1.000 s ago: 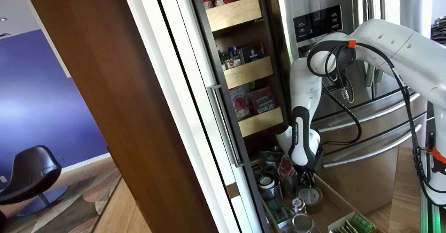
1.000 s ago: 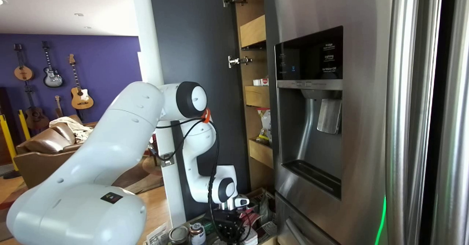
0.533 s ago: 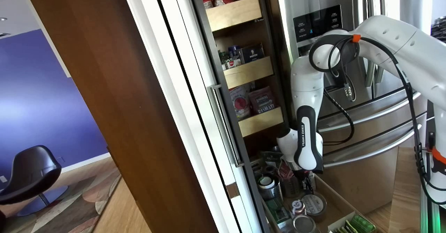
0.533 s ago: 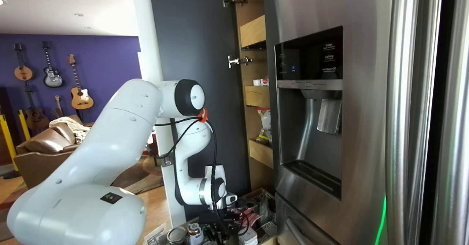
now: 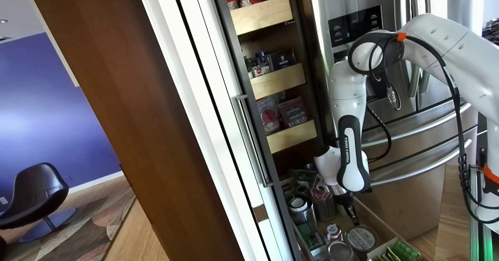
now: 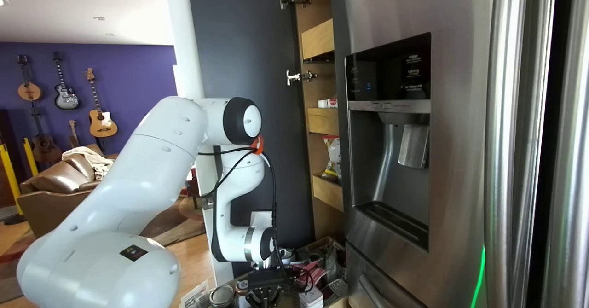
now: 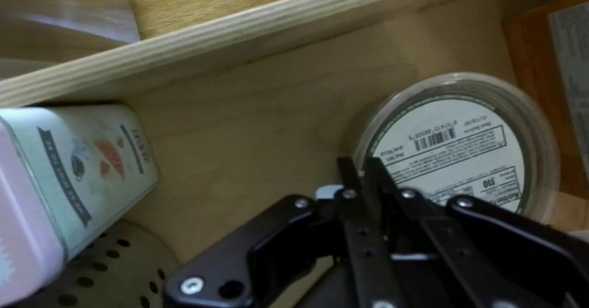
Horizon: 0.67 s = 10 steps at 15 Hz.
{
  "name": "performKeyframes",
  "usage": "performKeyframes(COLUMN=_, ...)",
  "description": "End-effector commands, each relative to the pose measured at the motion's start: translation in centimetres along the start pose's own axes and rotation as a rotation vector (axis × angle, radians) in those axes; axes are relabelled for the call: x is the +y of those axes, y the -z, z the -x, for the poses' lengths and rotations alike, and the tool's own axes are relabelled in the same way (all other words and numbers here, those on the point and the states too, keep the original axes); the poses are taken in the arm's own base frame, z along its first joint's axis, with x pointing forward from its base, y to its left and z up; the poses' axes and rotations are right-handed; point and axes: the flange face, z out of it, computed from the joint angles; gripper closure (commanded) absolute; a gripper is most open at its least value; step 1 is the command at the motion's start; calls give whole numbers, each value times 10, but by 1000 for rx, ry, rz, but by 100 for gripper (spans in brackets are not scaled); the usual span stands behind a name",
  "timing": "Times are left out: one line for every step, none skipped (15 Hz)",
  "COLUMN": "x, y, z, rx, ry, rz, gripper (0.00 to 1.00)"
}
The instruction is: Move the big round circular tin in the drawer backwards
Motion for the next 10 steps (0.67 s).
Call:
performKeyframes(x=-11, y=2, z=7, rx=19, ry=104, rz=-21, gripper=97)
performKeyframes(x=-13, y=1, z=7, rx=21, ry=115, rz=-23, gripper=97)
performKeyframes(x=-14, y=1, z=7, rx=22, ry=127, rz=-26, gripper=97)
performKeyframes(x=-16, y=2, z=8, rx=18, ry=139, rz=-33, gripper=97)
performKeyframes(x=-17, y=2, z=9, rx=16, ry=147, rz=-40, gripper=97)
performKeyframes(x=-18, y=1, z=9, rx=16, ry=156, rz=-47, gripper=97)
performKeyframes(x=-19, y=1, z=9, rx=17, ry=163, rz=-57, gripper=97)
performKeyframes(x=-20, y=0, z=7, rx=21, ry=175, rz=-64, gripper=97)
performKeyframes(x=-21, y=0, z=7, rx=25, ry=185, rz=-73, gripper=97)
performKeyframes(x=-23, y=1, z=6, rx=32, ry=196, rz=-81, gripper=97)
